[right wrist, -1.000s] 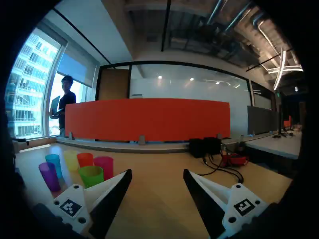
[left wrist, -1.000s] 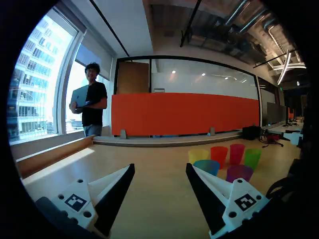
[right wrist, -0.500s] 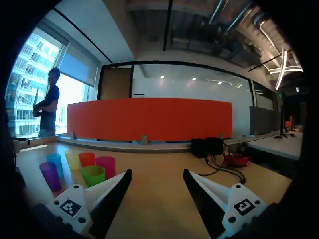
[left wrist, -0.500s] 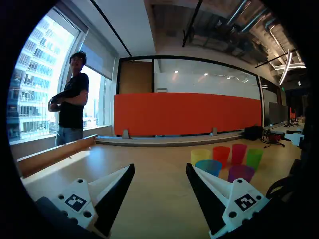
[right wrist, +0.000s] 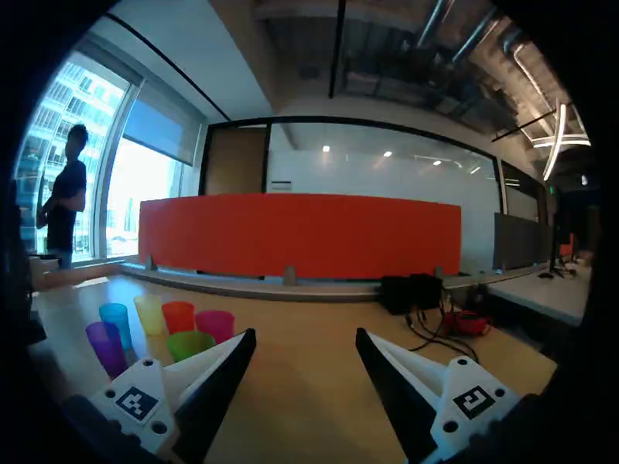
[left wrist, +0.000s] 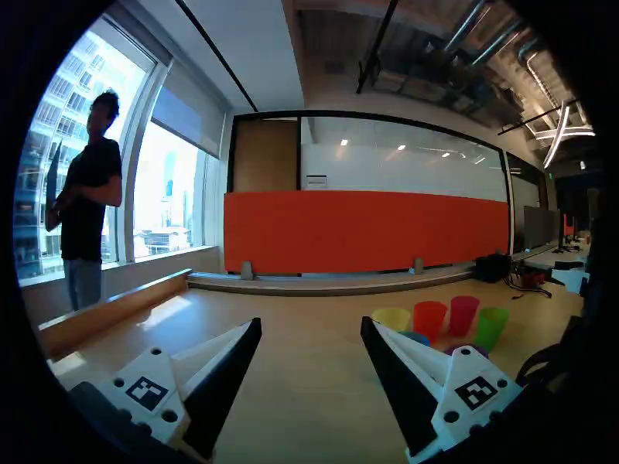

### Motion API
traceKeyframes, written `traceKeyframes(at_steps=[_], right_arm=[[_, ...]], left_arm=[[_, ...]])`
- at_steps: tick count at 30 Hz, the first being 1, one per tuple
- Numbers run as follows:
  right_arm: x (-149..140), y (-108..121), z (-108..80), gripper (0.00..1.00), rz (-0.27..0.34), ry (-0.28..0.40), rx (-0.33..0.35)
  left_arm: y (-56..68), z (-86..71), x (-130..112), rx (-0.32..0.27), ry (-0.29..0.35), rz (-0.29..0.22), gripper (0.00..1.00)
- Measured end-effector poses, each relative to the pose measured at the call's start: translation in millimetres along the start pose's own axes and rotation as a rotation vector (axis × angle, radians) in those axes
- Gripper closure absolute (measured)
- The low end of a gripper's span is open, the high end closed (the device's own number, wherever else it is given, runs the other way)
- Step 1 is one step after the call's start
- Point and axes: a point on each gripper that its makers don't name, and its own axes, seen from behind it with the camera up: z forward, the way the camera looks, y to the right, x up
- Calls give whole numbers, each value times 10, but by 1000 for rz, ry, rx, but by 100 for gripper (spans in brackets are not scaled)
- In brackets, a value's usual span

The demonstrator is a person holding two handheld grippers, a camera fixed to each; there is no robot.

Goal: Pour water

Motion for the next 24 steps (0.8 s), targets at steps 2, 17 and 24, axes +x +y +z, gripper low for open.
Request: traceKeyframes(at_steps=[2, 17, 24], right_arm=[[87, 6, 2, 0, -3, 5, 2], [820, -43, 164, 0, -43, 21, 19], [1117, -90, 246, 0, -56, 31, 29]], left_arm=[[-6, 10, 69, -1, -1, 0, 5], [-65, 188, 693, -8, 3, 36, 5], [-120, 293, 1000, -6, 2, 26, 5]])
